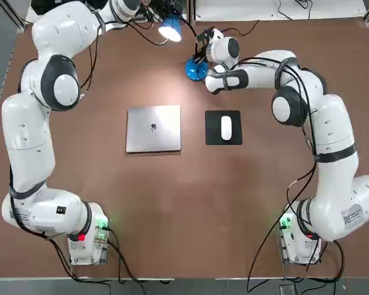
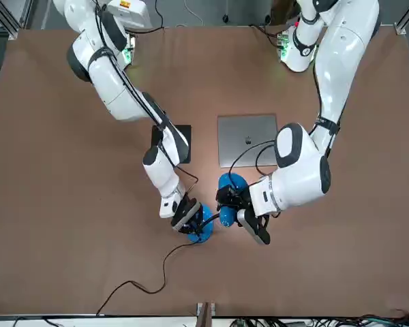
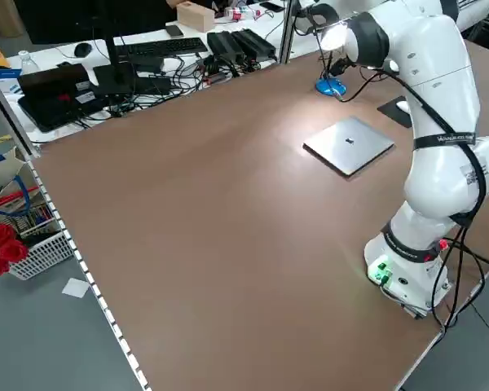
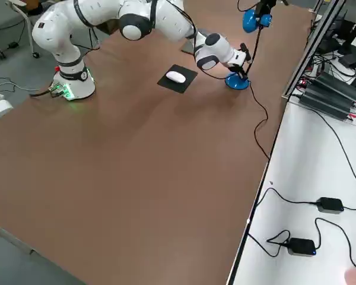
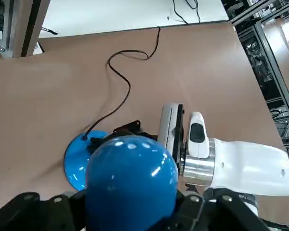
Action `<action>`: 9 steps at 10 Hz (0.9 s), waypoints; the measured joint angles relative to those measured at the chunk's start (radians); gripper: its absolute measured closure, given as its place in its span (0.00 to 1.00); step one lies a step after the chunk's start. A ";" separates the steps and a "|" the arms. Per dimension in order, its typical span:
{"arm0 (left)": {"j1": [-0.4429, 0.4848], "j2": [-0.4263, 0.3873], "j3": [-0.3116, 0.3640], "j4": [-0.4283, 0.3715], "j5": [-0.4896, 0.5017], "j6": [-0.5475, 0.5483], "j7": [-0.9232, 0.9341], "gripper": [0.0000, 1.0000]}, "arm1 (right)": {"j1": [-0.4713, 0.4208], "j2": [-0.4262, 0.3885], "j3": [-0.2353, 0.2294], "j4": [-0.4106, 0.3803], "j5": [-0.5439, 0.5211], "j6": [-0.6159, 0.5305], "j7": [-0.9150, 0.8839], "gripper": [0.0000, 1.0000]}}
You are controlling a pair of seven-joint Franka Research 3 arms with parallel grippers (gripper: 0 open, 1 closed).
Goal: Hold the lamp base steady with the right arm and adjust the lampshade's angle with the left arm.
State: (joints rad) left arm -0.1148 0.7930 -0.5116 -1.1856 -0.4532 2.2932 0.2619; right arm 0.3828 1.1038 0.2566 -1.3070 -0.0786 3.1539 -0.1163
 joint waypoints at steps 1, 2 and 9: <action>0.003 -0.006 -0.001 0.002 -0.001 -0.011 0.000 0.37 | 0.000 0.000 -0.001 0.000 0.000 0.000 0.001 0.85; 0.006 -0.011 -0.001 0.004 -0.001 -0.022 0.000 0.21 | 0.000 0.000 -0.002 0.000 0.000 0.002 0.003 0.85; 0.089 -0.146 0.003 0.013 -0.001 -0.293 -0.011 0.00 | 0.000 0.001 -0.005 0.000 0.000 0.005 0.006 0.79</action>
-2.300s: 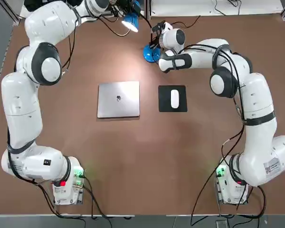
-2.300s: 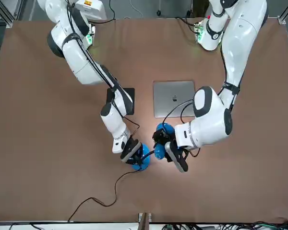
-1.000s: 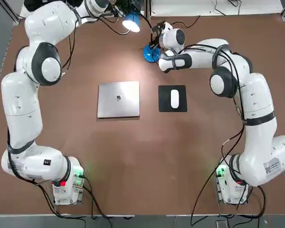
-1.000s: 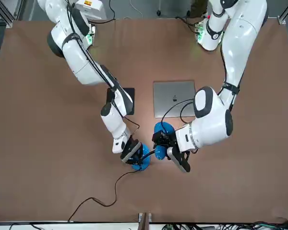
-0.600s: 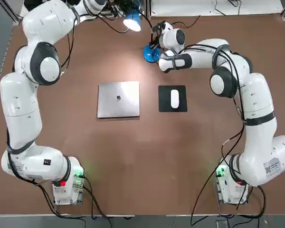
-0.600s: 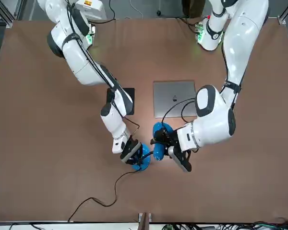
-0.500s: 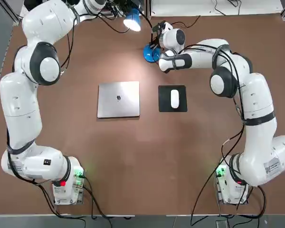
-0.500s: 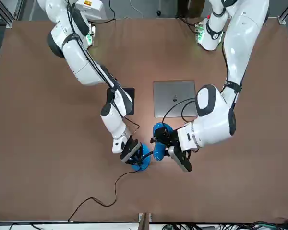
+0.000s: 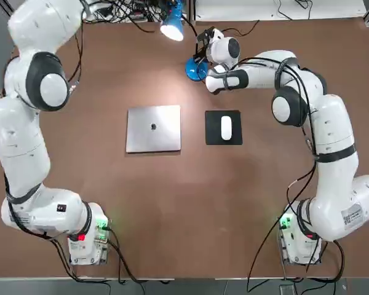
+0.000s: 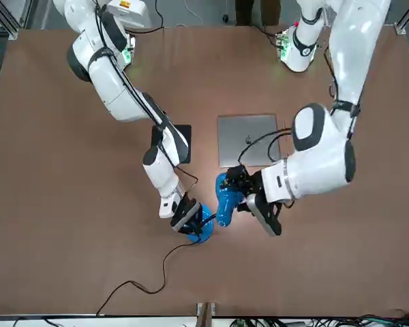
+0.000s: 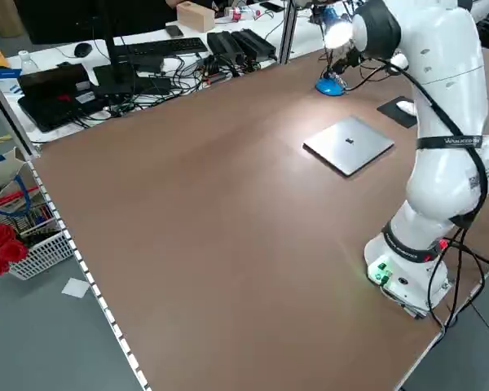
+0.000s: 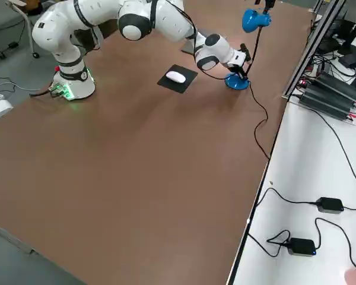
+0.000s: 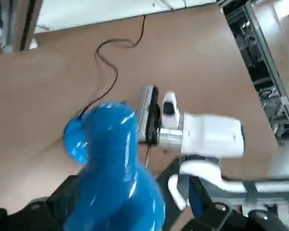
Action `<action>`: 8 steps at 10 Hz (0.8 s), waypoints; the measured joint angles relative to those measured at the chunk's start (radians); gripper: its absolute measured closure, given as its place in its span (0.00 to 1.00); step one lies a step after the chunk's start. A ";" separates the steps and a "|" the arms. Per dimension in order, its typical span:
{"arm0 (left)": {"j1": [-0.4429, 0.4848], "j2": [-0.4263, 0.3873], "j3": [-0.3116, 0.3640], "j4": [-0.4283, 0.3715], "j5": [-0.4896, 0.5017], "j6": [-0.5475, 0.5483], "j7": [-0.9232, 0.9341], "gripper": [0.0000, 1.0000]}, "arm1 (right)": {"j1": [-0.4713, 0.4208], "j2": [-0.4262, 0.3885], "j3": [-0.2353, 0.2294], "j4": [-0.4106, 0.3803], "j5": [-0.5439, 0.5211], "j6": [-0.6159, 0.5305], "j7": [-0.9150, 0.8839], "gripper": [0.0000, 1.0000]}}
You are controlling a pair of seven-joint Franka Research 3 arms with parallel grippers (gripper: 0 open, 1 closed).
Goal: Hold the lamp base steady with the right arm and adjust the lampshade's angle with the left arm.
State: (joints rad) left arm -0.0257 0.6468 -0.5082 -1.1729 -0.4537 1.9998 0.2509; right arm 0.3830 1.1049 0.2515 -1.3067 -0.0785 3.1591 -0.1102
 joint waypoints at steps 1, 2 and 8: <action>0.069 -0.043 0.002 0.001 0.011 -0.124 0.000 0.00 | 0.000 0.000 -0.002 0.001 0.000 0.000 0.001 0.73; 0.149 -0.083 0.003 0.002 0.035 -0.240 0.000 0.00 | 0.000 0.001 -0.008 0.002 0.000 0.001 0.001 0.65; 0.312 -0.301 0.005 0.000 0.375 -0.572 -0.083 0.00 | 0.000 0.005 -0.018 0.006 0.001 0.003 0.020 0.27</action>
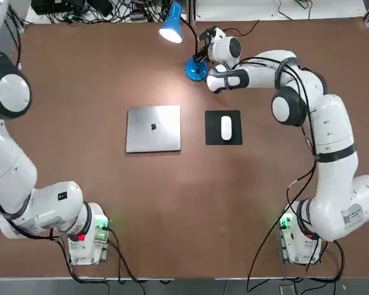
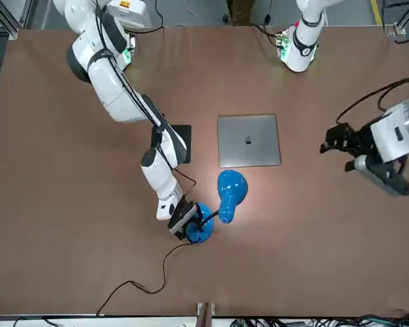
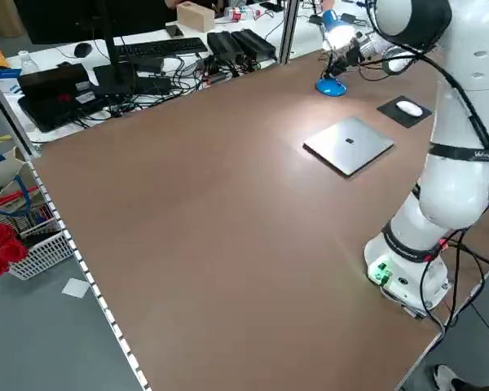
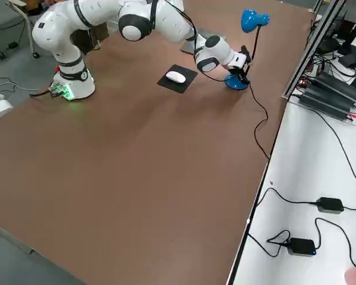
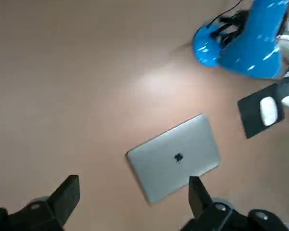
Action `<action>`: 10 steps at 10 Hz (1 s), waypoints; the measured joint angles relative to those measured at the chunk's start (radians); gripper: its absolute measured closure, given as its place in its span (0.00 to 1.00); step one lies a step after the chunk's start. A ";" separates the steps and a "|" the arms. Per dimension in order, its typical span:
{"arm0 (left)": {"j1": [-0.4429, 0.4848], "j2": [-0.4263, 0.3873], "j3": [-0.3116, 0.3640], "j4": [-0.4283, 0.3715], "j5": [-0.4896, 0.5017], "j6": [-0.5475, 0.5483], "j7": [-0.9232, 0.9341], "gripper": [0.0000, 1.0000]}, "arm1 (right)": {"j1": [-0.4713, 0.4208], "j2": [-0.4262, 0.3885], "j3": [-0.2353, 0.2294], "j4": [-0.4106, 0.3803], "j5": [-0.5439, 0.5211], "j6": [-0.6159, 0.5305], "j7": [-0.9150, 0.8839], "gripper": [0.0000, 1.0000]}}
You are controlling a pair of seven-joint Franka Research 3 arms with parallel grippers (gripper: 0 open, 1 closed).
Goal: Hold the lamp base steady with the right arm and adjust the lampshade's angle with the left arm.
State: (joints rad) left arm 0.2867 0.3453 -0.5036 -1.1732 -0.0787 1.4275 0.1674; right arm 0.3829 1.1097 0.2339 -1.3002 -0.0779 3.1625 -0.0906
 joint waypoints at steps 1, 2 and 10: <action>0.036 -0.036 0.002 -0.003 0.015 -0.041 -0.007 0.00 | 0.002 0.000 0.001 0.000 0.000 0.000 0.003 0.12; 0.083 -0.078 0.002 -0.019 0.018 -0.057 -0.008 0.00 | 0.003 0.000 0.002 0.003 0.000 0.003 0.004 0.01; 0.066 -0.343 0.149 -0.389 0.020 0.165 -0.059 0.00 | -0.060 -0.372 -0.004 -0.464 0.001 0.008 0.007 0.00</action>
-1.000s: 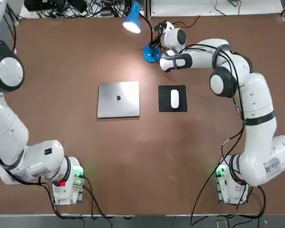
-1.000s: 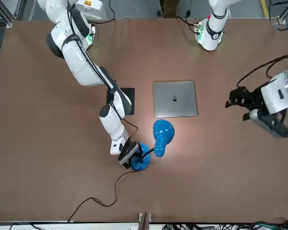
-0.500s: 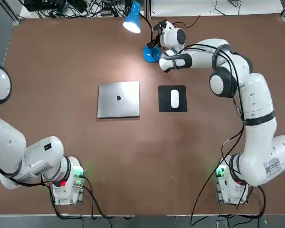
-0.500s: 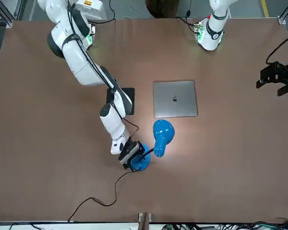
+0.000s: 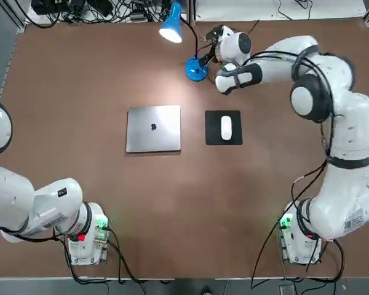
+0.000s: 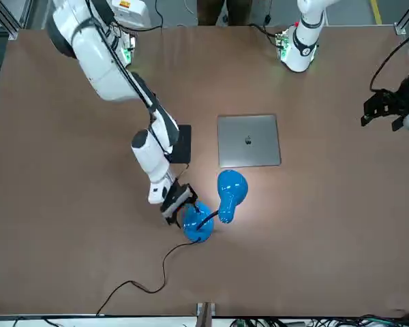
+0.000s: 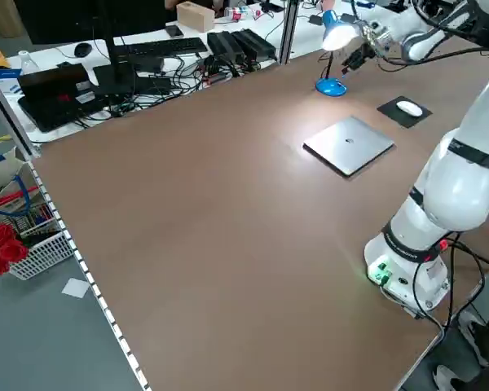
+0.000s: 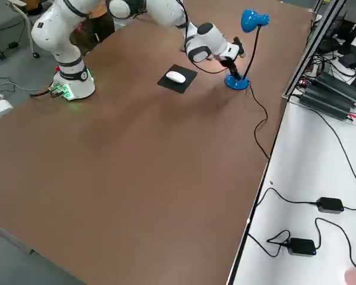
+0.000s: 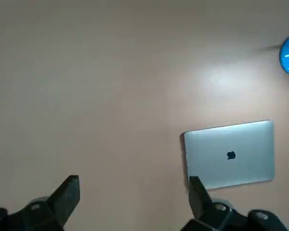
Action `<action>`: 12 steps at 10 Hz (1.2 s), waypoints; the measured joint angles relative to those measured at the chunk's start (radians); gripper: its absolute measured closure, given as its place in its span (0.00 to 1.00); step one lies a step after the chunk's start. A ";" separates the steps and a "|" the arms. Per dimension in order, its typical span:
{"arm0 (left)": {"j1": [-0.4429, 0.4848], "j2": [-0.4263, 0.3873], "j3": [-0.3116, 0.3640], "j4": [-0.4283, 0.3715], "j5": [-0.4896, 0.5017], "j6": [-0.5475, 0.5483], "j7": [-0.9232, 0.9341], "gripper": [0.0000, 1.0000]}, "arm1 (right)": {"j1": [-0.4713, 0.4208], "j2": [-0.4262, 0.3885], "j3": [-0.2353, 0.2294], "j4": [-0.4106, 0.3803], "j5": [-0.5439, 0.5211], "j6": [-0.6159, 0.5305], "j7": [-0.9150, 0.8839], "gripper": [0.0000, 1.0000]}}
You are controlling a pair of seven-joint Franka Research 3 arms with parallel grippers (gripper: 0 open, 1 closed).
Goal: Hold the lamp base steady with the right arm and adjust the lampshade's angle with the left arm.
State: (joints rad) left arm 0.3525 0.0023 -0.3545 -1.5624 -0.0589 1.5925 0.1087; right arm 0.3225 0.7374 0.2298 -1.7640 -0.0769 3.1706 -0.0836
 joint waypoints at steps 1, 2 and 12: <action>-0.024 0.000 0.030 -0.005 0.000 0.007 -0.022 0.00 | -0.030 -0.113 -0.002 -0.113 0.001 -0.024 0.001 0.00; -0.075 0.000 0.085 -0.009 0.000 0.014 -0.062 0.01 | -0.066 -0.236 -0.008 -0.208 0.001 -0.100 0.001 0.00; -0.228 0.001 0.231 -0.018 0.011 0.071 -0.124 0.01 | -0.182 -0.885 -0.344 0.025 0.105 -1.574 0.097 0.00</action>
State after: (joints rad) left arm 0.1243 0.0036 -0.1238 -1.5801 -0.0483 1.6633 -0.0156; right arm 0.1405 -0.1477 -0.1138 -1.7386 0.0279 1.5968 0.0131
